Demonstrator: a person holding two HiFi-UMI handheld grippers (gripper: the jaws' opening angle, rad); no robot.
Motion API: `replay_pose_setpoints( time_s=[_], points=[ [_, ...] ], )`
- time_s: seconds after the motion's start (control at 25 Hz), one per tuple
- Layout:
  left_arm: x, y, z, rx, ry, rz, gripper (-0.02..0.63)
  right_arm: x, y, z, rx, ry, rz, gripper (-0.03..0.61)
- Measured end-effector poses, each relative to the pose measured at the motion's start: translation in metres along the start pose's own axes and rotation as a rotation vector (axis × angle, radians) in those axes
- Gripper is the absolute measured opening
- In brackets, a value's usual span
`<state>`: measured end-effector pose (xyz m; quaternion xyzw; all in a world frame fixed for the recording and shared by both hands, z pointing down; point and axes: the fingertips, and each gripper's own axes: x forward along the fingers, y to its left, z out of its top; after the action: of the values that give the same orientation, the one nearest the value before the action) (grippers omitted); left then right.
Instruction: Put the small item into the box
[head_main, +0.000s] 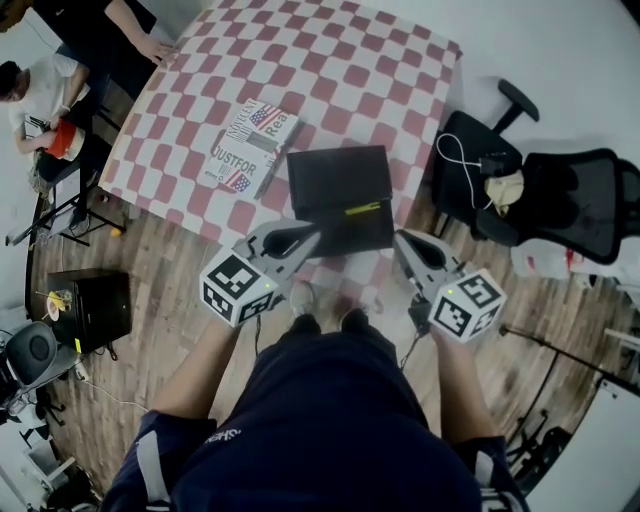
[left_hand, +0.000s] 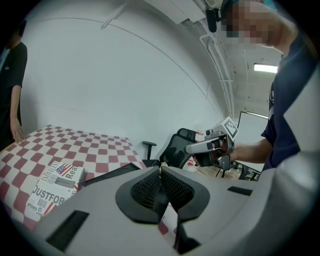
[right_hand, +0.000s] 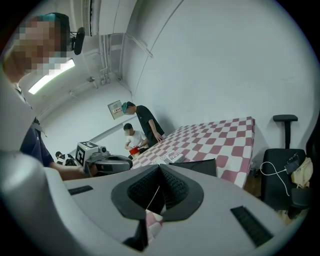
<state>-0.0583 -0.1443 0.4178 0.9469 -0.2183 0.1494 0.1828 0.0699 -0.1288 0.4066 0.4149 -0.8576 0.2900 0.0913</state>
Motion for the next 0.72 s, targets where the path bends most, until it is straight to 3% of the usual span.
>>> replay_pose_setpoints(
  time_s=[0.4, 0.72],
  points=[
    [-0.016, -0.014, 0.009, 0.024, -0.050, 0.007, 0.035, -0.010, 0.036, 0.016, -0.071, -0.058, 0.041, 0.015],
    [-0.015, -0.027, 0.016, 0.038, -0.072, 0.001, 0.034, -0.019, 0.039, 0.012, -0.077, -0.071, 0.043, 0.015]
  ],
)
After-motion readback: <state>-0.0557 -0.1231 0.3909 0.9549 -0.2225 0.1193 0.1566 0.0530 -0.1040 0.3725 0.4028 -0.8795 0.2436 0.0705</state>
